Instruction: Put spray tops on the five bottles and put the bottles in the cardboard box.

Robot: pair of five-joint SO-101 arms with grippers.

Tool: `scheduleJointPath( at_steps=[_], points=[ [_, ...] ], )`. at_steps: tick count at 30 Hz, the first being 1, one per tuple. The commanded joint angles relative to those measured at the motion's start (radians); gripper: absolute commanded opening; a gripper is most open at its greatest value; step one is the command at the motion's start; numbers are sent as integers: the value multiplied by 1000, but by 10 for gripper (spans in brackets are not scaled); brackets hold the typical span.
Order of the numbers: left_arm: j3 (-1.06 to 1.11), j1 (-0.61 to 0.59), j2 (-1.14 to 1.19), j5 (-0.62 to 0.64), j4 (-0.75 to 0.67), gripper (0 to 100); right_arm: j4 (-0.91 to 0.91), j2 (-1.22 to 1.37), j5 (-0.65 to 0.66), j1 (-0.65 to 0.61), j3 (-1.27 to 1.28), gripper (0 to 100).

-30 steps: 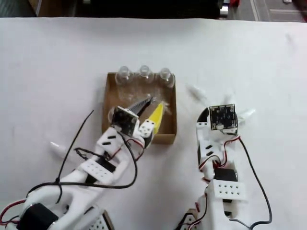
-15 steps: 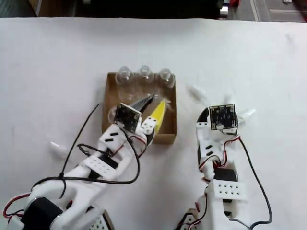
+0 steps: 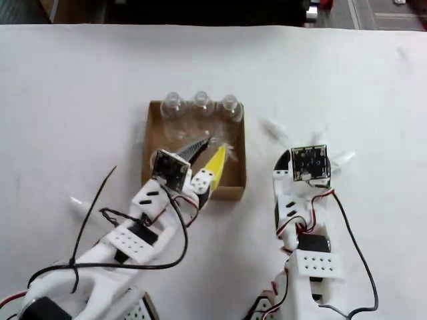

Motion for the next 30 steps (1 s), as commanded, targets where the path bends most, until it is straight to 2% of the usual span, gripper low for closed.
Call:
scheduleJointPath(
  at_steps=[1,4,6,9,16,20,24,30],
  points=[
    [-55,5,-105,86,238,159,-22,-5,11,-5,-3,226],
    [-117,5,-154,166,423,280,-22,-5,11,-5,-3,226],
    [-160,5,-188,196,542,326,-22,-5,11,-5,-3,226],
    [-203,-1,-246,206,660,321,-22,-5,11,-5,-3,226],
    [-218,-1,-527,235,795,303,-24,-5,11,-4,-3,226],
    [-304,-5,-733,233,1025,269,-24,-5,11,-4,-3,226],
    [-499,-79,-803,219,1309,264,-24,-5,11,-4,-3,226],
    [-770,-315,-803,58,1646,264,-24,-5,11,-4,-3,226]
  ],
)
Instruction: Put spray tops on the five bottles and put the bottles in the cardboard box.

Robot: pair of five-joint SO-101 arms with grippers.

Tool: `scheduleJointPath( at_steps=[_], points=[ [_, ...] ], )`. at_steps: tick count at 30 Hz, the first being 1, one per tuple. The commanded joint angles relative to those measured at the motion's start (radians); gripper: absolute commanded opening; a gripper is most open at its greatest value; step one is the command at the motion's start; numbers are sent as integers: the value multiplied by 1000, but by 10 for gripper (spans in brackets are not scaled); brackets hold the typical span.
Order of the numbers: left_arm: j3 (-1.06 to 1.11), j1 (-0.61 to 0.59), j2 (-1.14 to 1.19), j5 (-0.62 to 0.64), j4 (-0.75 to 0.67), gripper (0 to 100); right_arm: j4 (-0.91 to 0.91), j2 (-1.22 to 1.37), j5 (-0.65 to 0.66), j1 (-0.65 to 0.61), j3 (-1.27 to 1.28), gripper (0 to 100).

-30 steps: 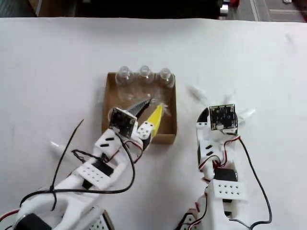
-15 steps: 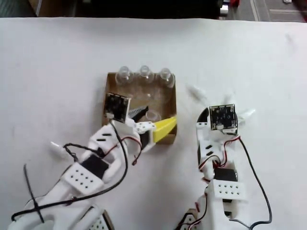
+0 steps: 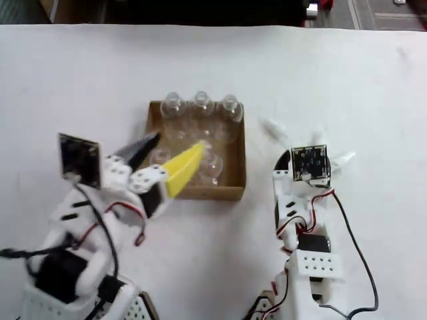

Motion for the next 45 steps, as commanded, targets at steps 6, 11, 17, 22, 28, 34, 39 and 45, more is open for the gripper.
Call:
scheduleJointPath(
  at_steps=[6,11,17,22,28,34,39,45],
  points=[
    [-245,-526,-16,-233,247,264,-22,-5,11,-4,-3,226],
    [-218,-717,99,-285,249,263,-22,-5,11,-5,-3,226],
    [-279,-730,536,-287,149,263,-21,-5,11,-7,-3,226],
    [-474,-673,915,-374,204,264,-21,-5,11,-7,-3,226],
    [-755,-565,1264,-301,342,264,-21,-5,11,-7,-3,226],
    [-1048,-553,1595,-276,350,264,-21,-5,11,-7,-3,226],
    [-1212,-542,1808,-278,396,264,-21,-5,11,-7,-3,226],
    [-1379,-489,1985,-270,422,264,-22,-5,11,-7,-3,226]
  ],
)
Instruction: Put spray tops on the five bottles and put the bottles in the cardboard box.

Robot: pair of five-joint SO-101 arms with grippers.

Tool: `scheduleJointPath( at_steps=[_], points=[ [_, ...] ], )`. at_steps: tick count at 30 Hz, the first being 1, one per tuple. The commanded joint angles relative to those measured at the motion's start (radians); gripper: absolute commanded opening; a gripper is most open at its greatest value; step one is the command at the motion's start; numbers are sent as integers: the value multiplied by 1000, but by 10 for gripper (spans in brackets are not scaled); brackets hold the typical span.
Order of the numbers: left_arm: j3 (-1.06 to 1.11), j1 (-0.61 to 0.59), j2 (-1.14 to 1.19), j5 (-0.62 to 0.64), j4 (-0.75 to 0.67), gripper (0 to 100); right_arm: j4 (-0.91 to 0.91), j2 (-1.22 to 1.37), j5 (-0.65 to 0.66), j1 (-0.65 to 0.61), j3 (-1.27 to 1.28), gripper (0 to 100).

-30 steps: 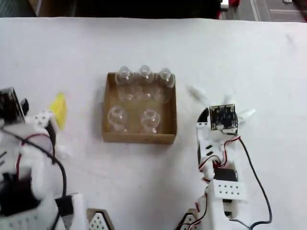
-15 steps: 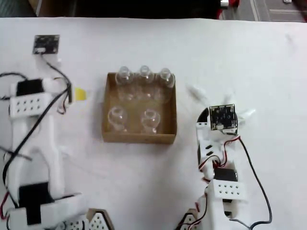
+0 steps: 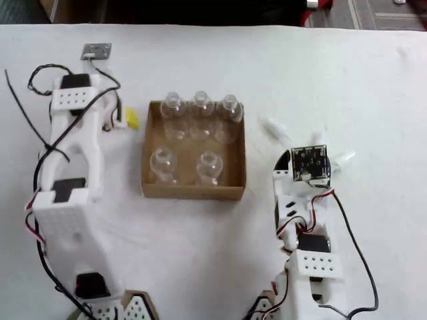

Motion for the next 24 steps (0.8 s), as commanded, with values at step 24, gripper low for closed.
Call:
scheduleJointPath(
  at_steps=[24],
  points=[
    [-284,-8,257,-172,58,263,-22,-5,11,-7,-3,226]
  ],
)
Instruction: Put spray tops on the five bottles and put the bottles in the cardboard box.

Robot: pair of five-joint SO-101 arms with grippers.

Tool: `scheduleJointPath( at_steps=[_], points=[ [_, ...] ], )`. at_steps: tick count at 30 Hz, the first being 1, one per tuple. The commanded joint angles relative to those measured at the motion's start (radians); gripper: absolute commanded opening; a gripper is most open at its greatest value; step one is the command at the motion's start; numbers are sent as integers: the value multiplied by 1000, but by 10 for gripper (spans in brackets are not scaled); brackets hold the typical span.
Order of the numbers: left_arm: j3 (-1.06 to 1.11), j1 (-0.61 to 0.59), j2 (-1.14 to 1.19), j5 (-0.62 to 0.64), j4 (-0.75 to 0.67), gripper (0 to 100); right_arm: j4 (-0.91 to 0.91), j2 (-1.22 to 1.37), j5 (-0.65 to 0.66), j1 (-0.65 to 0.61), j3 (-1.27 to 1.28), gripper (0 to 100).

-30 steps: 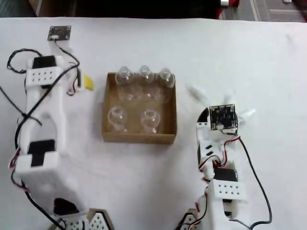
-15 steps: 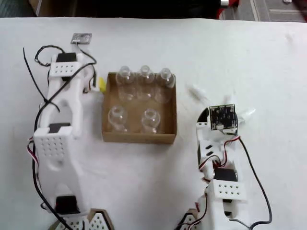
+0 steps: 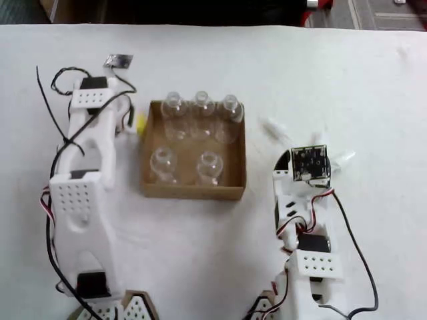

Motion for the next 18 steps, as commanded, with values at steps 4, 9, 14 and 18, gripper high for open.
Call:
scheduleJointPath(
  at_steps=[4,9,14,18],
  points=[
    [-49,-30,-24,-21,43,263,-22,-5,11,-7,-3,226],
    [-130,-35,-13,78,54,264,-22,-5,11,-7,-3,226],
    [-233,-30,-13,97,112,264,-22,-5,11,-7,-3,226],
    [-269,-15,-12,124,109,264,-22,-5,11,-7,-3,226]
  ],
)
